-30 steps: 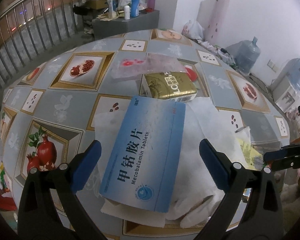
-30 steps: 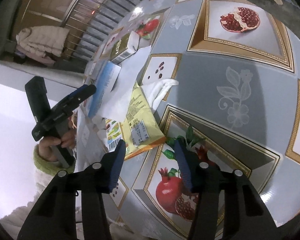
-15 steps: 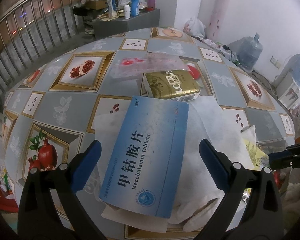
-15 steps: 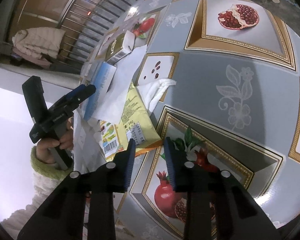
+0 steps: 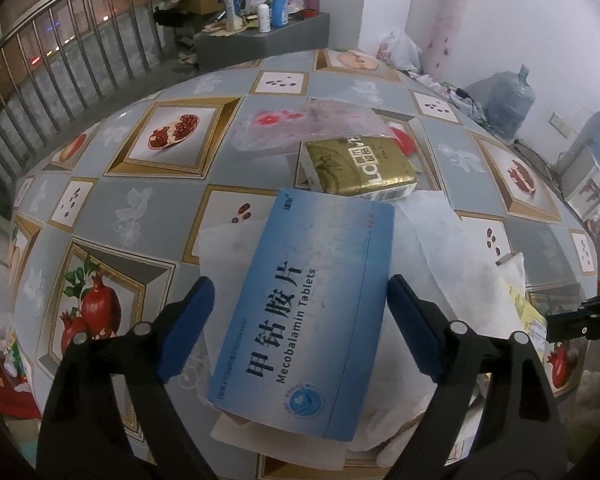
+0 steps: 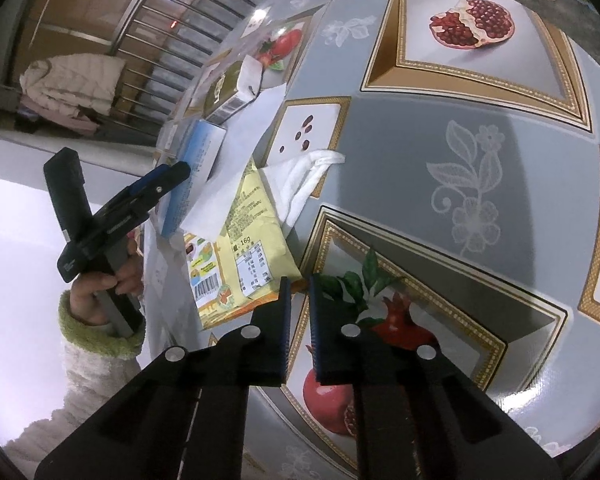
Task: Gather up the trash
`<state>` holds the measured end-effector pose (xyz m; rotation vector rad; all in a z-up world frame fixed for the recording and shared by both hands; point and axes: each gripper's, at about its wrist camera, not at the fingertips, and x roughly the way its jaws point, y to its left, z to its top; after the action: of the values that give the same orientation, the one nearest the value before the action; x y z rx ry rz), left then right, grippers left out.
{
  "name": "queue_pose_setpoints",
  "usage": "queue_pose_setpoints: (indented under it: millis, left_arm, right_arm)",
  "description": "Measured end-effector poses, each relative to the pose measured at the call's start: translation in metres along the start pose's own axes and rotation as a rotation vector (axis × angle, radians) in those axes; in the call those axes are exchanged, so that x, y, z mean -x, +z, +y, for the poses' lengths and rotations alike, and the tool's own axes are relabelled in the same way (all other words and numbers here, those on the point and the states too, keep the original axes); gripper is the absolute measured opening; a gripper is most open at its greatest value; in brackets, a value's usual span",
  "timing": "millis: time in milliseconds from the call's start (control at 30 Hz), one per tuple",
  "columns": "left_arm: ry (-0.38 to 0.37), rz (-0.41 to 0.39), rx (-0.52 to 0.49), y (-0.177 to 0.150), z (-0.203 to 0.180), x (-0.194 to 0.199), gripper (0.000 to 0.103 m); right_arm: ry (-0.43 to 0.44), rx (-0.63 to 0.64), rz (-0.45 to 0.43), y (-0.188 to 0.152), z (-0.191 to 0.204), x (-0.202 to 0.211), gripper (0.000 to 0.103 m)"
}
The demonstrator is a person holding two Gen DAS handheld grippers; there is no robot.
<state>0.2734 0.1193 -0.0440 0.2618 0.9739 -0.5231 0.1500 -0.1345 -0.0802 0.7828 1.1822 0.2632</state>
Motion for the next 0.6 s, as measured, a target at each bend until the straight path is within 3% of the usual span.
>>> queue_pose_setpoints:
  millis: [367, 600]
  left_arm:
    - [-0.028, 0.010, 0.010, -0.001, -0.001, 0.001, 0.073]
    - [-0.029, 0.008, 0.021, -0.001, -0.003, 0.001, 0.072]
  right_arm:
    - [0.045, -0.011, -0.018, 0.001, -0.002, 0.007, 0.004]
    - [0.098, -0.052, 0.001, 0.001, -0.010, 0.011, 0.003]
